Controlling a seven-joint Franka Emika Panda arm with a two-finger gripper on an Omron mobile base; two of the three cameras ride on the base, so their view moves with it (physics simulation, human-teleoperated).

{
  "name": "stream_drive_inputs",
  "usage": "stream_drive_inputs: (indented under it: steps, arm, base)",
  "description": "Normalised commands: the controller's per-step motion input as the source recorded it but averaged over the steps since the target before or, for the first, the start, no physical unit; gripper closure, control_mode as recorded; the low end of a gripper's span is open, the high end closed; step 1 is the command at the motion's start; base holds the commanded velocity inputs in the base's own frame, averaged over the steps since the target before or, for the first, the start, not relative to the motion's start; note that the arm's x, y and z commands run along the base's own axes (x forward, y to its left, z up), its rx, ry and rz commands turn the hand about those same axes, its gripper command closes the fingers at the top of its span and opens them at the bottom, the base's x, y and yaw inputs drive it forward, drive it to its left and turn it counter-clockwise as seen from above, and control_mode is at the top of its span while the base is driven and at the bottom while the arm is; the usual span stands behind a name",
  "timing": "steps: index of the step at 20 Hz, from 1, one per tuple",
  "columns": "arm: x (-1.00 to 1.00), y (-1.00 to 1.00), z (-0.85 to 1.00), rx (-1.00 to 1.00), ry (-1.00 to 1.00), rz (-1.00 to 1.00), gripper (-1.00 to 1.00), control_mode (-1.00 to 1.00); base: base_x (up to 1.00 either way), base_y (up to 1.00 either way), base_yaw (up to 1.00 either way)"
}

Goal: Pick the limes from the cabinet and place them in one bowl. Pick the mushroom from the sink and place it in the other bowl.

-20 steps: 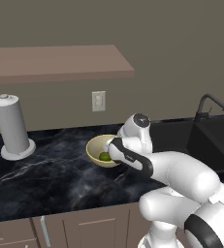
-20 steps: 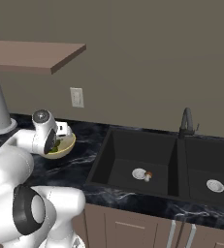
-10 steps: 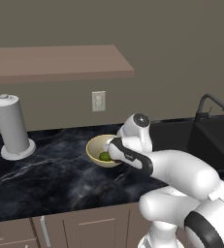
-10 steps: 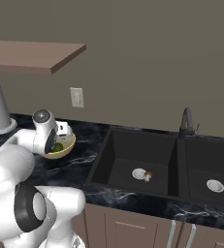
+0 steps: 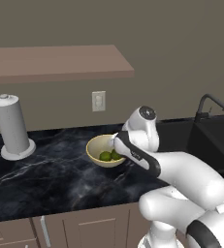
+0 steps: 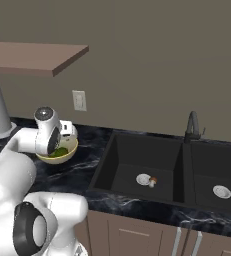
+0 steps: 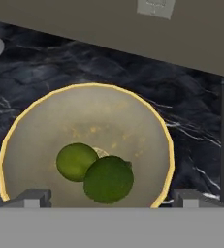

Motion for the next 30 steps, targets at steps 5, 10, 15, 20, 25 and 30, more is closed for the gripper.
stream_drive_inputs:
  steps: [5, 10, 15, 20, 25, 30]
  arm:
    - [-0.31, -0.39, 0.16, -0.01, 0.00, -0.11, -1.00, -1.00]
    - [-0.33, -0.39, 0.26, 0.00, -0.01, -0.20, -1.00, -1.00]
    - [-0.32, -0.24, 0.27, 0.01, -0.06, -0.23, -1.00, -1.00]
    - [-0.27, -0.26, 0.29, 0.00, -0.03, -0.14, -1.00, -1.00]
    - [-0.39, -0.16, 0.25, 0.03, -0.06, -0.01, -1.00, -1.00]
    - [-0.46, -0.02, 0.27, 0.05, 0.00, 0.04, -1.00, -1.00]
  base:
    - [0.00, 0.00, 0.00]
    - [0.00, 0.00, 0.00]
    - [0.00, 0.00, 0.00]
    - [0.00, 0.00, 0.00]
    - [0.00, 0.00, 0.00]
    - [0.00, 0.00, 0.00]
